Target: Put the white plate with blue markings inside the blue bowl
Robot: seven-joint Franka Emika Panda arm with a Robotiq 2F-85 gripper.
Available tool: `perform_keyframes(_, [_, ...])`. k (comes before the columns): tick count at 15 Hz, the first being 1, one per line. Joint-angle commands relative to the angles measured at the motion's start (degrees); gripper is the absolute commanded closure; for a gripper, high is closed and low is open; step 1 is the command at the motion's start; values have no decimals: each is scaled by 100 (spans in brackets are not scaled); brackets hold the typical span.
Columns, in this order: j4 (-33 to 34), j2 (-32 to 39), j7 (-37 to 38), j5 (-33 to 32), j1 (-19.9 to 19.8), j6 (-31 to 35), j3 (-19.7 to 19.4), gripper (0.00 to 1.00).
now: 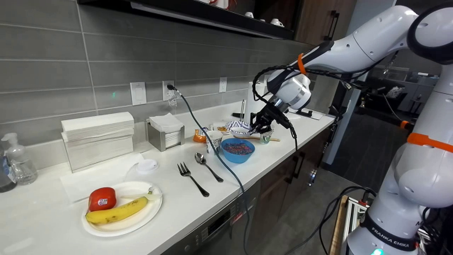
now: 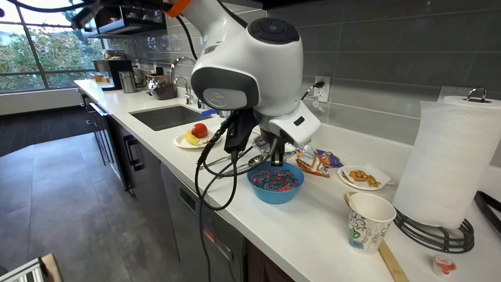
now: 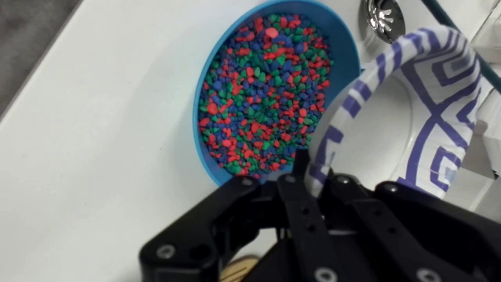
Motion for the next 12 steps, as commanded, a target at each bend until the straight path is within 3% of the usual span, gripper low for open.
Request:
perform_keyframes(1, [33, 99, 140, 3, -105, -66, 109, 94])
perform_keyframes(4, [117, 275, 310, 31, -109, -117, 144, 94])
perform_keyframes(5, [133, 284, 325, 32, -109, -120, 147, 99])
perform_keyframes(12, [207, 640, -17, 381, -83, 83, 81, 99])
